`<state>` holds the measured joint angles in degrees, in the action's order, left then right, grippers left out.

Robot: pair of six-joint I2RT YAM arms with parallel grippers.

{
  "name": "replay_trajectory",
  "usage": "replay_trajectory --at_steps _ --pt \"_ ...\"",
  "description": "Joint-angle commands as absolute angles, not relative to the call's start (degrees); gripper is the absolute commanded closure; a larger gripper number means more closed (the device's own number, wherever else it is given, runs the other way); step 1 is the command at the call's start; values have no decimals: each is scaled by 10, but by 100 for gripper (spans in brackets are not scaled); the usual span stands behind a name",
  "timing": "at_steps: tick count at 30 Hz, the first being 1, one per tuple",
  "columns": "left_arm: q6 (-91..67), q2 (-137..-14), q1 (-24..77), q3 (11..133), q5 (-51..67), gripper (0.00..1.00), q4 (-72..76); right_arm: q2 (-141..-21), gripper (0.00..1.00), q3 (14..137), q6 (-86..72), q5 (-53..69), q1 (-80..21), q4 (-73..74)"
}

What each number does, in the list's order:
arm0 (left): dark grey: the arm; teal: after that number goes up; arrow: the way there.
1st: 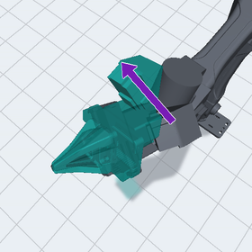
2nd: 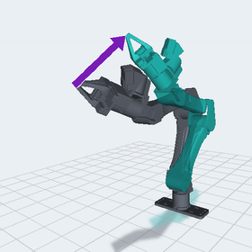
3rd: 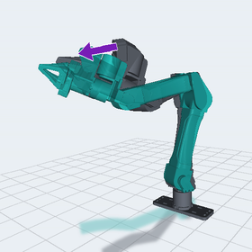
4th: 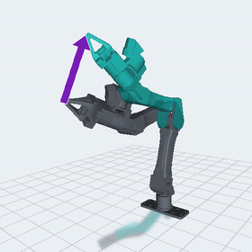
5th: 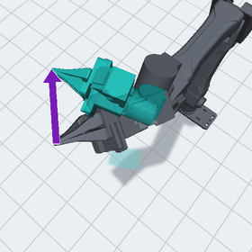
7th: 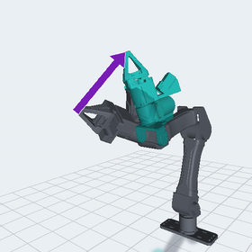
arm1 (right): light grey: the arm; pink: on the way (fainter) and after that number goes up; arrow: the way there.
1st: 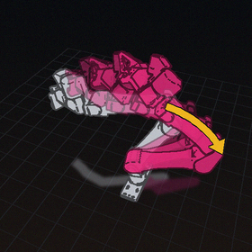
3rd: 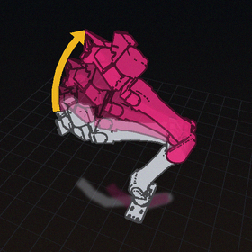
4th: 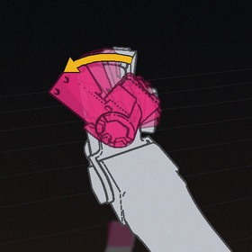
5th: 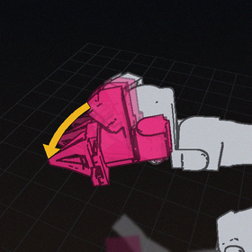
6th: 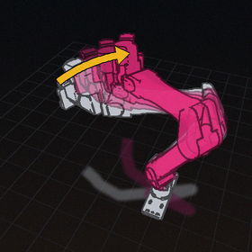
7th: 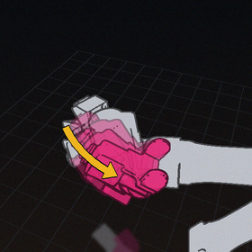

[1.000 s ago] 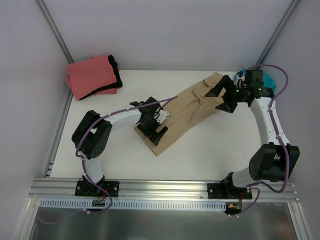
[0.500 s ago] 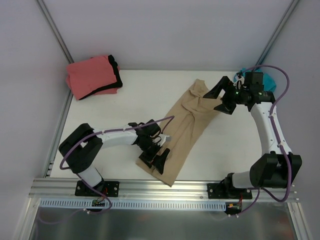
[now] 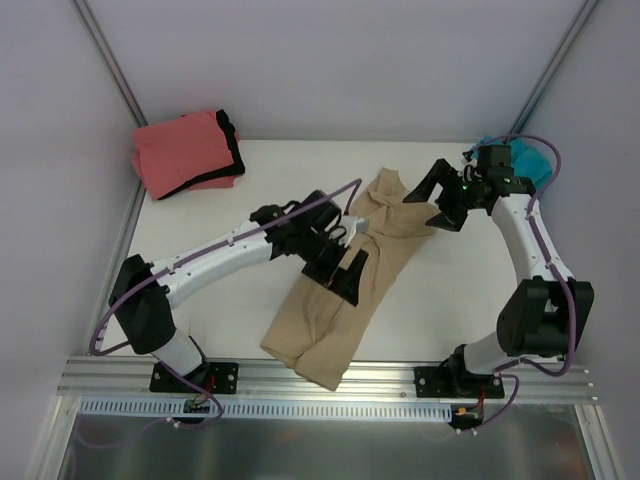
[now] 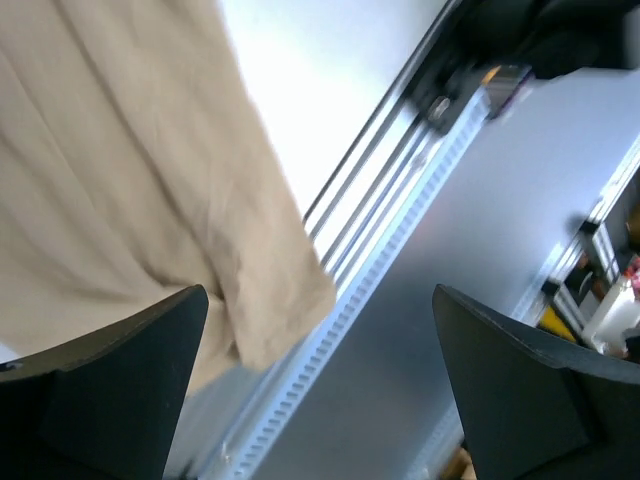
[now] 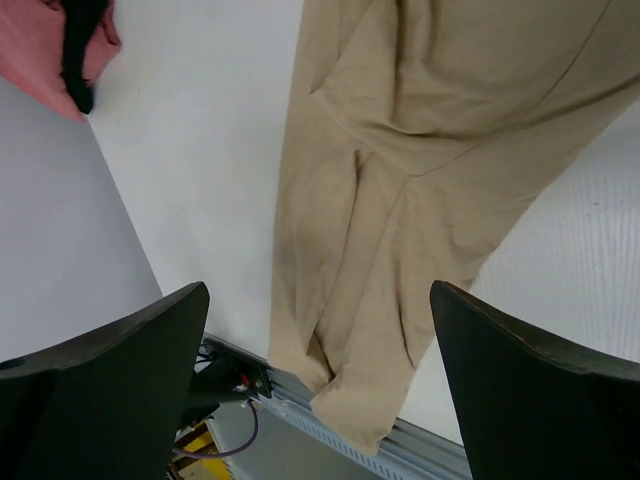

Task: Fold and stack the t-shirts

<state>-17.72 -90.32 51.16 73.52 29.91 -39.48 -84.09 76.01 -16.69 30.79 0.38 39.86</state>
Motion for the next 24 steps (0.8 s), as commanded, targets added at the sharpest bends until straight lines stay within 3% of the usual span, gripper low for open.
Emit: replay_trajectory --at_steps 1,5,10,16,24 --pt "-160 -916 500 867 272 1 -443 -890 0 754 -139 271 -11 382" --pt "-163 -910 488 997 244 1 -449 -990 0 770 -140 261 -11 343" --pt "-170 -875 468 1045 219 1 -449 -1105 1 841 -148 247 -25 324" --pt "-167 -832 448 1056 202 1 -480 -1251 1 984 -146 230 -43 336" --pt "-174 -819 413 1062 208 1 -503 -1428 1 1271 -169 251 -60 381"
